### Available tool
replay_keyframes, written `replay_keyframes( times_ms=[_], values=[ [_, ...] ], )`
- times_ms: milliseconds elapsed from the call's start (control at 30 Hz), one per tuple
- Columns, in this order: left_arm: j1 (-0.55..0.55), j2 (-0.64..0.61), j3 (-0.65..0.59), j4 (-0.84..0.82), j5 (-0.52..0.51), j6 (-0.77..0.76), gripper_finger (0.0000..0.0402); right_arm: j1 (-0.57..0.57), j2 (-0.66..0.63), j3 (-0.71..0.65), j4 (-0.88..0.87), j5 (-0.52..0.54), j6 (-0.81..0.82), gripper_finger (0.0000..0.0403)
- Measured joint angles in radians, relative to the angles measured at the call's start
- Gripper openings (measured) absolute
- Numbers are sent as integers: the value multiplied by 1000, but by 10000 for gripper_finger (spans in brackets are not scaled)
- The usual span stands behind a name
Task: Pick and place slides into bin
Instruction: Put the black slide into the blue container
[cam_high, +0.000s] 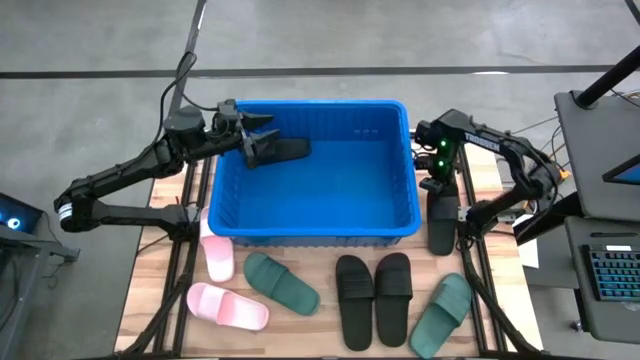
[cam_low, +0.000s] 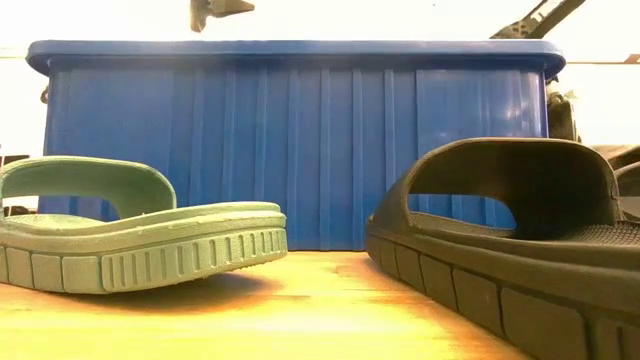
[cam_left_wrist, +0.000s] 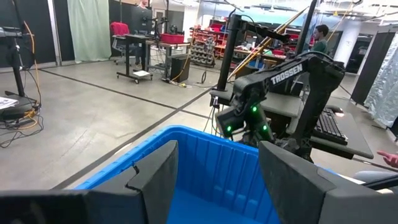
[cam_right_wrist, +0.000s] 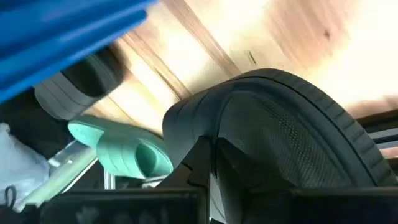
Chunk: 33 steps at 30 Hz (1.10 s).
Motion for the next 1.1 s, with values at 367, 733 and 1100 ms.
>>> replay_keyframes(
  times_ms=[367,733,1100],
  values=[
    [0,0,0,0,0,0,209,0,-106,65,-18,48,54,8],
    [0,0,0,0,0,0,209,0,-192,193,-16,128,137,8],
    [0,0,0,1,0,0,209,1,-227,337,-17,218,204,8]
  ],
)
